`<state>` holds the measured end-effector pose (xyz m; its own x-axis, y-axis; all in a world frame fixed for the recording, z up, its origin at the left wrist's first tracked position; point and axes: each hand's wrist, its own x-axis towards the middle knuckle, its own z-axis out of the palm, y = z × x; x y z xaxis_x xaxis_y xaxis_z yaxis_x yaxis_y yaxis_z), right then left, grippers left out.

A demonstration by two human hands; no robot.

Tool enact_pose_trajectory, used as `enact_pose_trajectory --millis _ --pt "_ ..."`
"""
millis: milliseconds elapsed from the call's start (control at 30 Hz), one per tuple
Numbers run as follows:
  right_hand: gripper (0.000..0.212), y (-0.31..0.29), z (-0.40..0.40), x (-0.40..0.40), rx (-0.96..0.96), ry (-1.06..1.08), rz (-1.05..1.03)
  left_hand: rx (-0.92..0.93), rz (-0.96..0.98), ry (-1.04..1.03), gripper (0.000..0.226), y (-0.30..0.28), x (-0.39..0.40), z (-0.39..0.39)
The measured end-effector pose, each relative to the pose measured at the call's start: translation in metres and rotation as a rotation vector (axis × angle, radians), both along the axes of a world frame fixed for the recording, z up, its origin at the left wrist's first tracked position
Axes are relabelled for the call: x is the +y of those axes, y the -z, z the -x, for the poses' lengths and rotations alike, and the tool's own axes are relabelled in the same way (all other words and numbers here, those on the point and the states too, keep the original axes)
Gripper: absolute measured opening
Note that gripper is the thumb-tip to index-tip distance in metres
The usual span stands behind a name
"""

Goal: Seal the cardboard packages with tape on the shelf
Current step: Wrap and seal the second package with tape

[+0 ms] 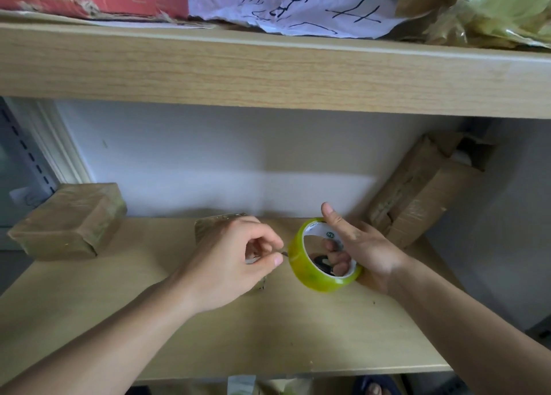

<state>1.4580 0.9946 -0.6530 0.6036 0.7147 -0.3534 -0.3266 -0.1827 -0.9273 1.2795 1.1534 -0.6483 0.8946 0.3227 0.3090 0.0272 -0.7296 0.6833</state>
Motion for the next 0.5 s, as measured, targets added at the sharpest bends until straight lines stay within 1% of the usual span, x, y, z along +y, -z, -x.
enact_pose_trajectory --millis 100,167,267,333,500 --pt "0.036 0.005 0.001 -0.003 0.045 -0.154 -0.065 -0.042 -0.016 -0.094 0.016 0.001 -0.001 -0.003" --pt "0.037 0.009 0.001 -0.004 0.014 -0.220 -0.068 -0.040 -0.052 -0.155 0.017 -0.001 -0.002 -0.004" --pt "0.043 0.010 -0.002 -0.004 -0.049 -0.202 -0.069 0.026 -0.058 -0.173 0.016 -0.005 -0.003 -0.003" --pt "0.041 0.010 -0.005 -0.004 -0.049 -0.196 -0.084 0.069 -0.056 -0.165 0.016 -0.008 -0.003 -0.003" --pt "0.038 0.009 -0.002 -0.005 0.001 -0.199 -0.111 0.143 0.075 -0.146 0.016 -0.010 -0.004 -0.002"
